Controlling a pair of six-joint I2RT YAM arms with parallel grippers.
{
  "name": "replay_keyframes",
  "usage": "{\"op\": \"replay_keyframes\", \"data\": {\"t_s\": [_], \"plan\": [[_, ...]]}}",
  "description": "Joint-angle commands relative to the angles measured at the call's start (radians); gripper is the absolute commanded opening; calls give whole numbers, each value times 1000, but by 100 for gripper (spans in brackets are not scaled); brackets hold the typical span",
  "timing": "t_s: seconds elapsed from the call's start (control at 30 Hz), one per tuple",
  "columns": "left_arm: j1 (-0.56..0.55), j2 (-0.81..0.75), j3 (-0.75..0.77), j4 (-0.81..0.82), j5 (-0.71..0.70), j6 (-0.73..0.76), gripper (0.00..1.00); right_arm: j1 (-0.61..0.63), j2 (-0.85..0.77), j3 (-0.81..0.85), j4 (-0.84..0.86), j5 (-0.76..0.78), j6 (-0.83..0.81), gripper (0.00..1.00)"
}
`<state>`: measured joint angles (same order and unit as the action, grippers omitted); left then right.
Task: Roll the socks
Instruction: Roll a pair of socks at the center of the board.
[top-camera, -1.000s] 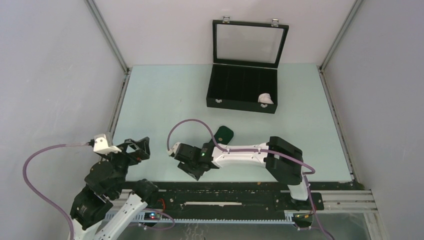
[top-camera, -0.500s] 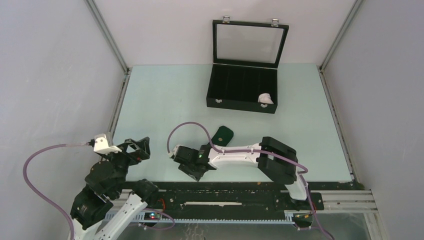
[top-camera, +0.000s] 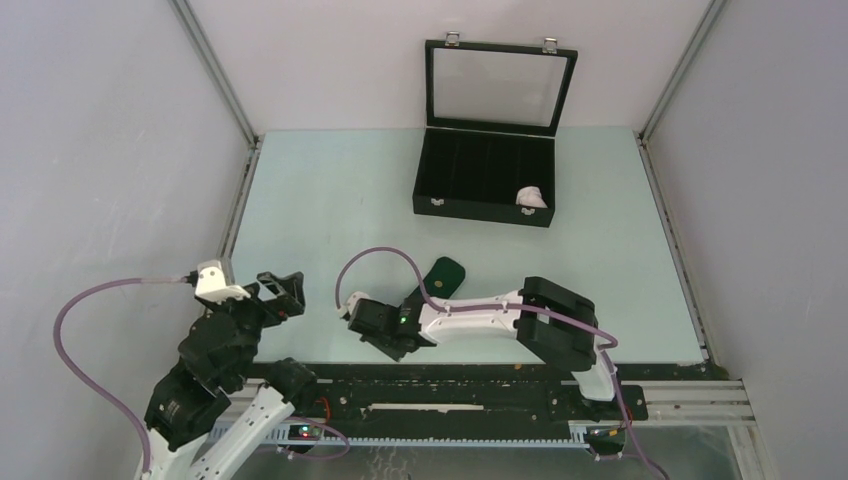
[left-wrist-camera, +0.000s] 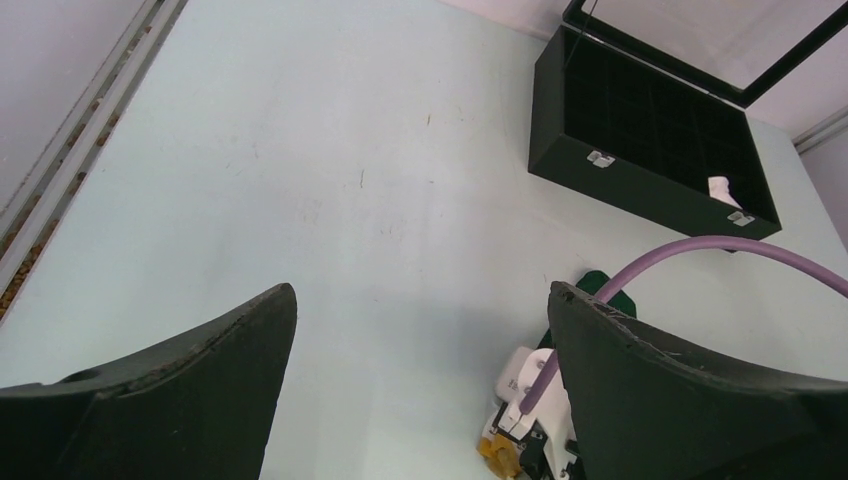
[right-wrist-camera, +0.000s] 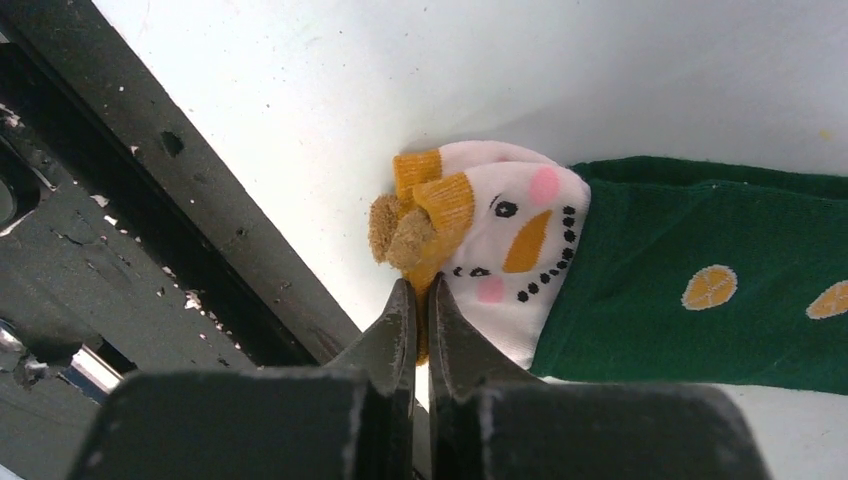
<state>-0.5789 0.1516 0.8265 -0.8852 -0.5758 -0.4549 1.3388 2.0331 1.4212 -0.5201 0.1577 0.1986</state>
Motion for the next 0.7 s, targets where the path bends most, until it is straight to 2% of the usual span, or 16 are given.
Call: {"op": "replay_keyframes", "data": {"t_s": [0.0, 0.2, 0.67], "plan": [[5, 46, 6, 24, -5, -17, 100, 13, 38, -70, 3, 3, 47, 0], [6, 84, 13, 39, 30, -42, 100, -8, -2, -90, 19, -44, 61, 0], [6, 185, -27, 88, 180, -109, 100, -255, -189, -289, 278, -612, 196, 0]]}}
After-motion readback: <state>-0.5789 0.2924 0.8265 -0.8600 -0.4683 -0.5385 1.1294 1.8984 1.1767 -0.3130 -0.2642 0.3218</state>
